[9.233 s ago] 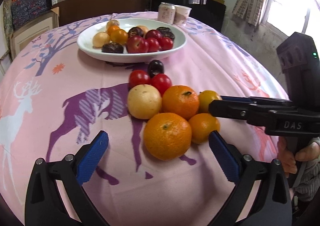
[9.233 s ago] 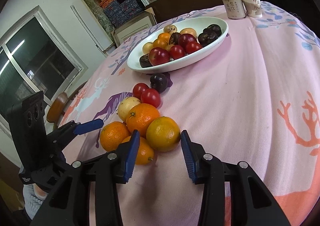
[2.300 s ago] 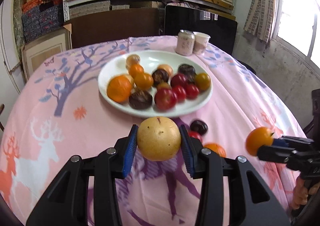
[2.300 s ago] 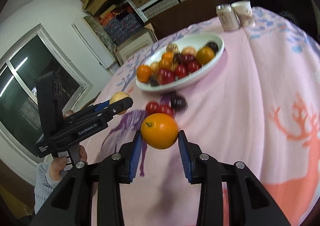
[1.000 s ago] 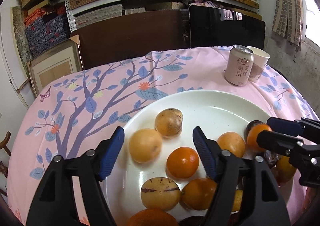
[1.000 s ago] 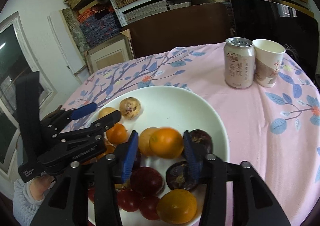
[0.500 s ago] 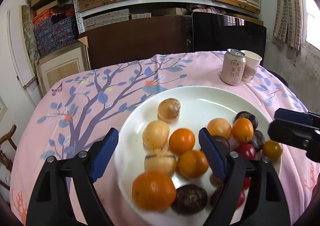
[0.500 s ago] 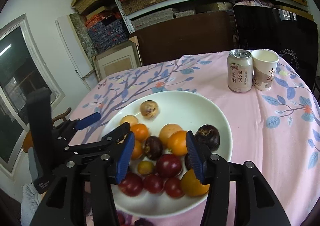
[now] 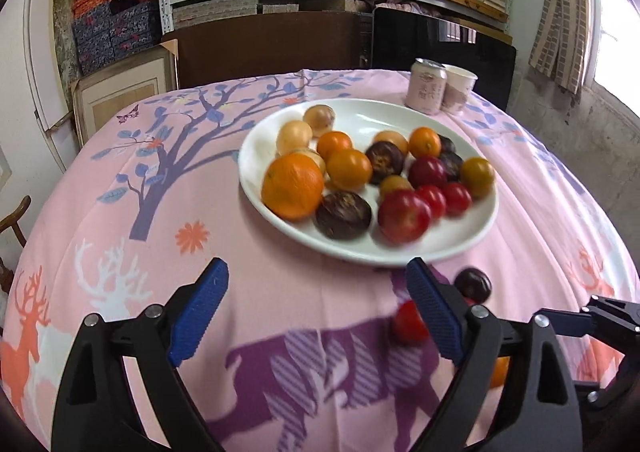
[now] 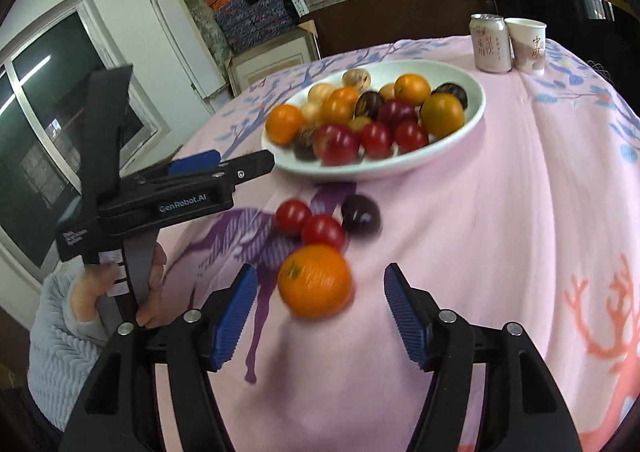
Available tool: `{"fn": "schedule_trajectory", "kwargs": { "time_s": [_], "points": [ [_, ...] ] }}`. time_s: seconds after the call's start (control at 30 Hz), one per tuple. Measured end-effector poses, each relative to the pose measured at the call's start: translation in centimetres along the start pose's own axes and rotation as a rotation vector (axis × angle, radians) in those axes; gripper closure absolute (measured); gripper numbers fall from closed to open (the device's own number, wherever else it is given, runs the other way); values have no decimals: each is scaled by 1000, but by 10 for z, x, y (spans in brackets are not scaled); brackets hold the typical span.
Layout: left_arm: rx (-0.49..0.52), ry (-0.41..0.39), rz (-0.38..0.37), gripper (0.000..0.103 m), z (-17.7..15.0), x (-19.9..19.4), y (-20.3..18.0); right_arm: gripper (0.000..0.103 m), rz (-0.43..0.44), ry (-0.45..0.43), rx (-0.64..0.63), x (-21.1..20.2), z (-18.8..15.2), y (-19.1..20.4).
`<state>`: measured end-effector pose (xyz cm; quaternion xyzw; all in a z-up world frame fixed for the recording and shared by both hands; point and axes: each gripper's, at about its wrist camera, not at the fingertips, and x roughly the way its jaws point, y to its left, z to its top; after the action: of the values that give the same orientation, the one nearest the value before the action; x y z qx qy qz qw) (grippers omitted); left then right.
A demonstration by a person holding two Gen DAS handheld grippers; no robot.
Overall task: Organize fruits
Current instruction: 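Withdraw both tools from the plate toward the remaining fruits, then grasp a red tomato with the left tool while the right tool grasps a mandarin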
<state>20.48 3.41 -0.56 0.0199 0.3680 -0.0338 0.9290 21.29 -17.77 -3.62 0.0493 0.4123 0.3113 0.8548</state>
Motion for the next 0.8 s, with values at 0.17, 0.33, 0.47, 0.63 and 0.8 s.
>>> {"fn": "schedule_trajectory", "kwargs": {
  "time_s": [0.17,0.33,0.47,0.63,0.8],
  "points": [
    [86,19,18,14,-13,6,-24,36,-22,12,-45,8,-7,10],
    [84,31,-25,14,-12,11,-27,36,-27,27,-51,13,-6,11],
    [107,43,-55,14,-12,14,-34,36,-30,41,-63,18,-5,13],
    [70,102,-172,48,-11,26,-32,42,-25,35,-48,19,-3,12],
    [103,129,-203,60,-13,32,-43,50,-32,46,-44,21,-3,11]
  ]
}}
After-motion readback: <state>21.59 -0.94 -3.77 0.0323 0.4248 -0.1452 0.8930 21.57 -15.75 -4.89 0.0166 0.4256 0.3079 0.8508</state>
